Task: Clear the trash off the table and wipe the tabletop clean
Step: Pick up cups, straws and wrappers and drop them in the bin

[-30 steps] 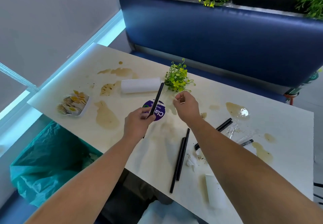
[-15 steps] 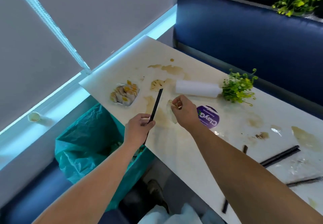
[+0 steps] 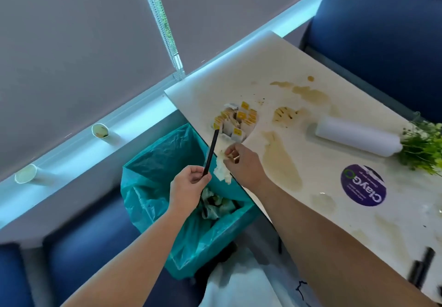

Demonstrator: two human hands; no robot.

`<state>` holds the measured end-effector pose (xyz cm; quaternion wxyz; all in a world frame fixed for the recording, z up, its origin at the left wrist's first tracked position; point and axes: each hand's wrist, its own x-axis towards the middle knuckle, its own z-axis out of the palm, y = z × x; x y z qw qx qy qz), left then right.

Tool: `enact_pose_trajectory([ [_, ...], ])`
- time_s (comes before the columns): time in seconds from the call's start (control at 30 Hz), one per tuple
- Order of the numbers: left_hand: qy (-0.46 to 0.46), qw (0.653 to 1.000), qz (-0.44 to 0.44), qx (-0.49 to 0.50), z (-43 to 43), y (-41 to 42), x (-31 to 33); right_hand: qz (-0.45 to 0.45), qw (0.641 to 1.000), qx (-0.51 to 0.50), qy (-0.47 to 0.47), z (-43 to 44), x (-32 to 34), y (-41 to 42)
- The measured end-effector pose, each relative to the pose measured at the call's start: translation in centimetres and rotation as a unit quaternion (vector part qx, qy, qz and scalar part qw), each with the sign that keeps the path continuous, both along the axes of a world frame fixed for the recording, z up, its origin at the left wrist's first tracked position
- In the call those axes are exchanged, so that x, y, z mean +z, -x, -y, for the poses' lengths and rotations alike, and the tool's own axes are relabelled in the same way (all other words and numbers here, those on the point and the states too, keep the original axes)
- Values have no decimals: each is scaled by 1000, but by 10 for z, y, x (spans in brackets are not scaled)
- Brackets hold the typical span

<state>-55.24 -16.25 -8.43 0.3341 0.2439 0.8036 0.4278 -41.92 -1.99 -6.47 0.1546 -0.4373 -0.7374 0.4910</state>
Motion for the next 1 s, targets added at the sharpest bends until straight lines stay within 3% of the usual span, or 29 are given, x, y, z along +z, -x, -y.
enact_pose_trajectory([
  [0.4, 86, 989, 45, 115, 24, 58, -38, 77, 993, 85, 20, 28, -33, 68],
  [0.63, 131, 983, 57, 119, 28, 74, -51, 218, 957, 193, 15, 26, -41, 77],
  [1.0, 104, 991, 1, 84, 9, 73, -39, 193, 971, 141, -8, 15, -38, 65],
])
